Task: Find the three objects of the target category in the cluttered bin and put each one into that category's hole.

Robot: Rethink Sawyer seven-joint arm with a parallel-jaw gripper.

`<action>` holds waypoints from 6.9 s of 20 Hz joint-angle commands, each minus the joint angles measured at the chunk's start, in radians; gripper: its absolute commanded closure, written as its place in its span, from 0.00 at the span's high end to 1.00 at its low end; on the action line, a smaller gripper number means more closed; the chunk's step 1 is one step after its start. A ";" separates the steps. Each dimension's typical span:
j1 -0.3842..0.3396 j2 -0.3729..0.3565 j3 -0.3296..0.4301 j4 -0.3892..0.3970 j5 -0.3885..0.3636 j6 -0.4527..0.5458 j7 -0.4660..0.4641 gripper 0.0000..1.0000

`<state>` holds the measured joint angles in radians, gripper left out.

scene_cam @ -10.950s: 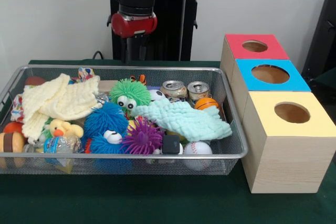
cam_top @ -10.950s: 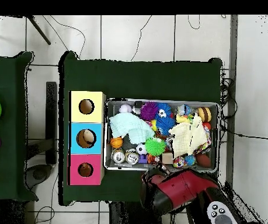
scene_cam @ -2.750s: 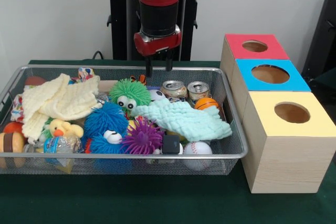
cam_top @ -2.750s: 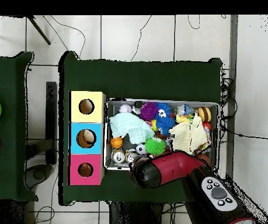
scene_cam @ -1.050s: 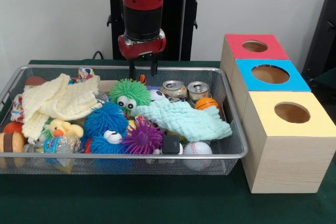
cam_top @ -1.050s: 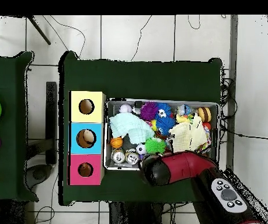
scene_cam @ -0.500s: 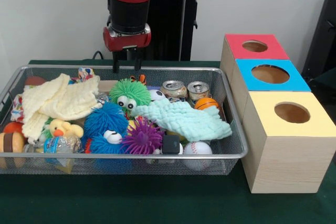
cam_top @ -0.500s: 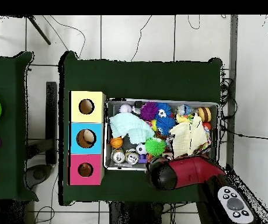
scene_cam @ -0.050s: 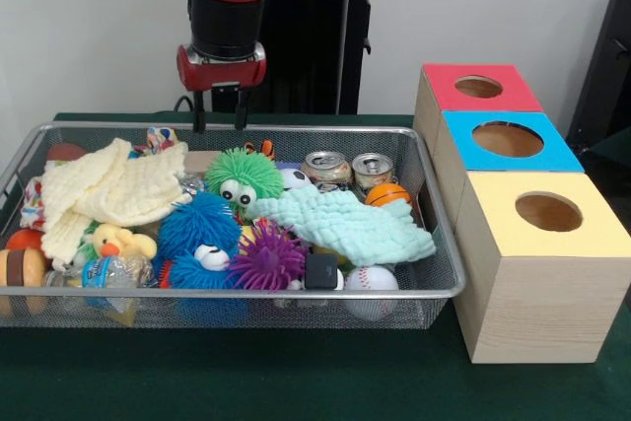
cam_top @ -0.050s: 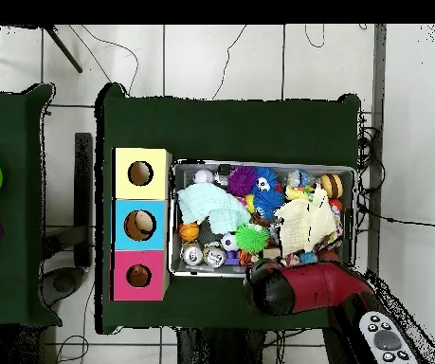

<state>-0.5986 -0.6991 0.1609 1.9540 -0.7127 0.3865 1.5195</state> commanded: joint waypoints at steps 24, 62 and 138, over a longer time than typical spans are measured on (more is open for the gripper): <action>0.220 0.149 -0.252 -0.047 0.060 -0.284 0.247 1.00; 0.329 0.326 -0.373 0.003 0.236 -0.542 0.211 1.00; 0.330 0.307 -0.230 0.040 0.348 -0.483 0.165 1.00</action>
<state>-0.2301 -0.5226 -0.2100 2.0192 -0.3598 -0.0888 1.5269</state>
